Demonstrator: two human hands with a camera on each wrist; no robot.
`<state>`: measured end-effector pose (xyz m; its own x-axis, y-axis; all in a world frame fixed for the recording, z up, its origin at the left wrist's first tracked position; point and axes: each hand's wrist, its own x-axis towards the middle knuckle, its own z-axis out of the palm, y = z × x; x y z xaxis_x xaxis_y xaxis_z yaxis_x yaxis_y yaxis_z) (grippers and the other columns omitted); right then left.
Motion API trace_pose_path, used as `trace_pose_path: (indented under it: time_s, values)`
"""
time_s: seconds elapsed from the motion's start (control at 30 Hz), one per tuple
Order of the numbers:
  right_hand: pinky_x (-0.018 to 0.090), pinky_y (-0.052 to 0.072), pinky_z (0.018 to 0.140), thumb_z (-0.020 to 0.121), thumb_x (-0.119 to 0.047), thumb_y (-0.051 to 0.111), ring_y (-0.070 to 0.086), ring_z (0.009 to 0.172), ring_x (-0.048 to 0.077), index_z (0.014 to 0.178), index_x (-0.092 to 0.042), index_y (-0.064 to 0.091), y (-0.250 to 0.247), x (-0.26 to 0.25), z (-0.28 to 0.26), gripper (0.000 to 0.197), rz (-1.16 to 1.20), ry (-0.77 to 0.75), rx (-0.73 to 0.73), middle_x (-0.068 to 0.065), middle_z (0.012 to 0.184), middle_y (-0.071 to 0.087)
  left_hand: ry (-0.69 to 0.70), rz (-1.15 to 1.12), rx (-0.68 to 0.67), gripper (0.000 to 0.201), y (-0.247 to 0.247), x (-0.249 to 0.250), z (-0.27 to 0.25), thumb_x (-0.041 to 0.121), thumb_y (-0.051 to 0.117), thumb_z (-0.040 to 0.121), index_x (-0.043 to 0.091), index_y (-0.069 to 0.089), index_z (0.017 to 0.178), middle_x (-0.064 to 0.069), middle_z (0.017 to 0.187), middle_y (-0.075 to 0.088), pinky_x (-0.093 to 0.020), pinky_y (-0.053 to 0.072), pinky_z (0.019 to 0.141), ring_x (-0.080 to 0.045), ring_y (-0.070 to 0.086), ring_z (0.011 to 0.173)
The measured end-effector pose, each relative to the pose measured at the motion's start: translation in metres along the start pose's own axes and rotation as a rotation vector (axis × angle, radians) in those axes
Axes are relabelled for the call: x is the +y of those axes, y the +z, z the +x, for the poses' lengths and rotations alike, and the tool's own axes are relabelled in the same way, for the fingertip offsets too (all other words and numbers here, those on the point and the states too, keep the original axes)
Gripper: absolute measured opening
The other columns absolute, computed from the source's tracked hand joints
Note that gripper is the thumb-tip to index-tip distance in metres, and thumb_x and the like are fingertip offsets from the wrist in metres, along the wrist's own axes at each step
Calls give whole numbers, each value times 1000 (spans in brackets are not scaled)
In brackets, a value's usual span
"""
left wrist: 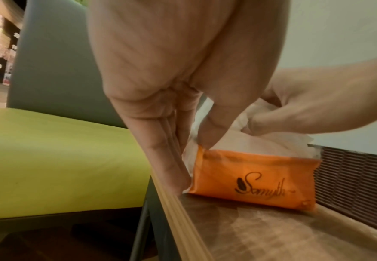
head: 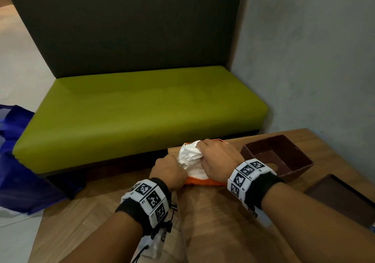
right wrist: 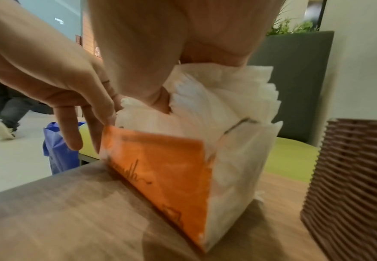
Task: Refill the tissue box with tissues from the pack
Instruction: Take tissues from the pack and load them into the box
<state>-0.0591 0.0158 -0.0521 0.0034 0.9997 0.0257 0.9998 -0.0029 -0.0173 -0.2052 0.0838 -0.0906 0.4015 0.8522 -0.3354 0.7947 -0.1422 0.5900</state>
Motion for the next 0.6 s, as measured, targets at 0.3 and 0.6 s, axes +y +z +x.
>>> trace_pose_path:
  time_s: [0.3,0.6]
  values:
    - [38,45,66,91,-19,44,57,89,26,108,-17,46,0,3,-8,17,65,-4,28,4,104,55,19,96,75,18,6,1,-4,32,55,88,16,57,79,-13,102,67,-33,47,71,-33,65,93]
    - [34,33,62,92,-18,42,52,82,23,105,-17,44,-9,7,-13,13,76,43,74,3,101,53,-23,-59,-8,41,-1,14,-2,50,56,70,17,65,93,-6,96,66,-40,61,78,-27,67,86]
